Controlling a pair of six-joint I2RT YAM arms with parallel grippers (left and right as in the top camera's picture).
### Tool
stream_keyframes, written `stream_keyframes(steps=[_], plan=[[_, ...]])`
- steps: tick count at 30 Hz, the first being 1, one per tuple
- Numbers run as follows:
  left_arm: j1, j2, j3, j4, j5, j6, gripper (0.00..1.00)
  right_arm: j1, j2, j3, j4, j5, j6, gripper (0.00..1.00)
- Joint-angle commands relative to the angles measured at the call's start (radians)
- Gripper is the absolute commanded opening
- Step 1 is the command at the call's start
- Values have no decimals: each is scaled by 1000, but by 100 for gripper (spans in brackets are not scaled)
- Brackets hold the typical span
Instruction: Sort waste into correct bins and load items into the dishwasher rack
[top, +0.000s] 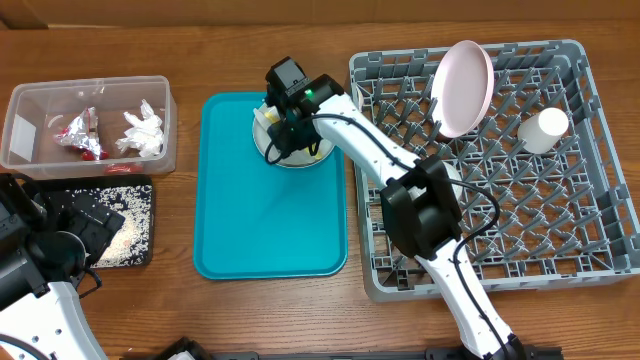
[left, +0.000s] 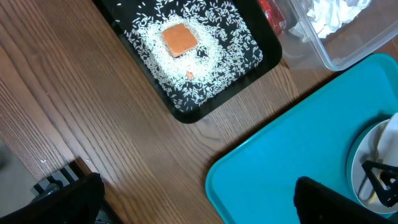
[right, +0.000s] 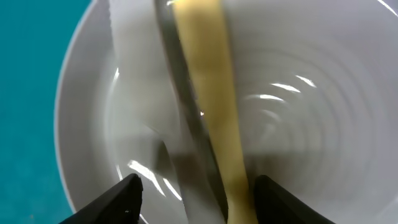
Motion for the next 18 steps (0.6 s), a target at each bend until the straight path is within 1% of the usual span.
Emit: stream_keyframes(steps=[1, 2, 10, 18], plan=[[7, 2, -4, 0, -10, -14, 100, 14, 1, 1, 10, 5, 6, 55], [7, 2, -4, 0, -10, -14, 100, 14, 1, 1, 10, 6, 6, 53], [7, 2, -4, 0, -10, -14, 100, 11, 1, 1, 11, 37, 6, 47], [7, 2, -4, 0, -10, -14, 100, 9, 1, 2, 6, 88, 6, 46]])
